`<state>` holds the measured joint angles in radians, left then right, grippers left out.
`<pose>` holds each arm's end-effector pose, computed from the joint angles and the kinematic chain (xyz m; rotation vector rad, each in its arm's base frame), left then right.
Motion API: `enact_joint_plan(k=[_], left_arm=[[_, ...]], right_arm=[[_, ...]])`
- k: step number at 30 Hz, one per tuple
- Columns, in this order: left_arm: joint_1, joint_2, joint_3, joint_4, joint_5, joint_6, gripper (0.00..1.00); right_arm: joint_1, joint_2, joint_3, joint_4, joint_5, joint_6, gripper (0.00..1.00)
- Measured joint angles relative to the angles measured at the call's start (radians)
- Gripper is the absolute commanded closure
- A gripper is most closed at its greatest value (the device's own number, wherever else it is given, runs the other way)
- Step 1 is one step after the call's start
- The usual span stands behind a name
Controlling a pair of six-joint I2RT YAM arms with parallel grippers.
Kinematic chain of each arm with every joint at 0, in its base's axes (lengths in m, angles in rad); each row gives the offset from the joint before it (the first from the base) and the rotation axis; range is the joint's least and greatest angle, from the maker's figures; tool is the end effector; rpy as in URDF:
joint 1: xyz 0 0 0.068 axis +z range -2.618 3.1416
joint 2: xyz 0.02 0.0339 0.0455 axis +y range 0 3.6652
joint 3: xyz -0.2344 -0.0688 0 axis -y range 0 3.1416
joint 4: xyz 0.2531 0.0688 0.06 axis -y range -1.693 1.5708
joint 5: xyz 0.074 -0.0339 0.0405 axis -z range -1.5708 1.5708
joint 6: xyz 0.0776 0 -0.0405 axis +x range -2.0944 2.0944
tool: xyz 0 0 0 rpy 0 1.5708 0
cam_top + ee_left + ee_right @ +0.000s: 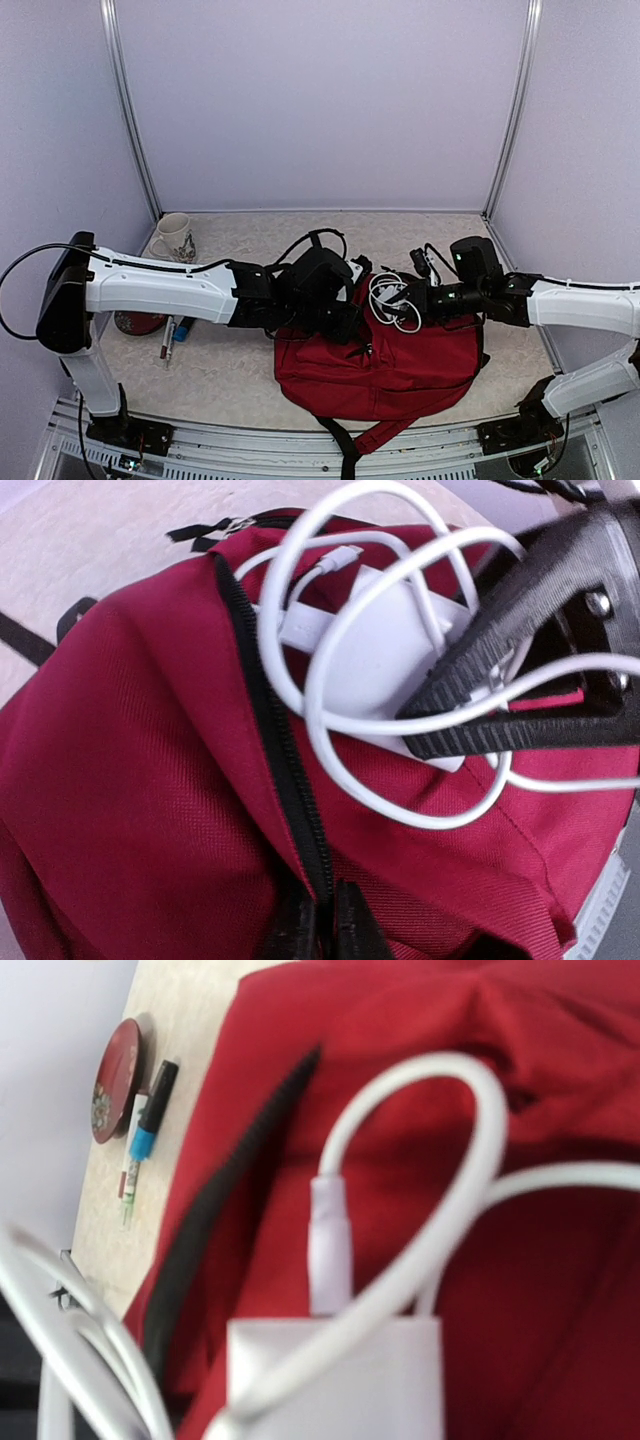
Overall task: Pack the student bag
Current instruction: Pick up the lower front pocket of the student bag.
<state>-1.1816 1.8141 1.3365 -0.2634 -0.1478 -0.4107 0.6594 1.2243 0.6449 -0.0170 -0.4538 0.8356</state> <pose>0.1775 -0.4028 0.1762 0.8256 2.2418 -0.6280 0.2194 0.2131 0.1649 -0.0815 2.4241 1.2748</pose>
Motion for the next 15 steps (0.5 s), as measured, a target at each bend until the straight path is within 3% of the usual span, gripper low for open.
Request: enact_joint_plan(k=[15], left_arm=[[-0.006,-0.080,-0.001,-0.002,-0.075,0.074,1.00]], right_arm=[[0.049,0.048,0.077,-0.094,-0.118,-0.022,1.00]])
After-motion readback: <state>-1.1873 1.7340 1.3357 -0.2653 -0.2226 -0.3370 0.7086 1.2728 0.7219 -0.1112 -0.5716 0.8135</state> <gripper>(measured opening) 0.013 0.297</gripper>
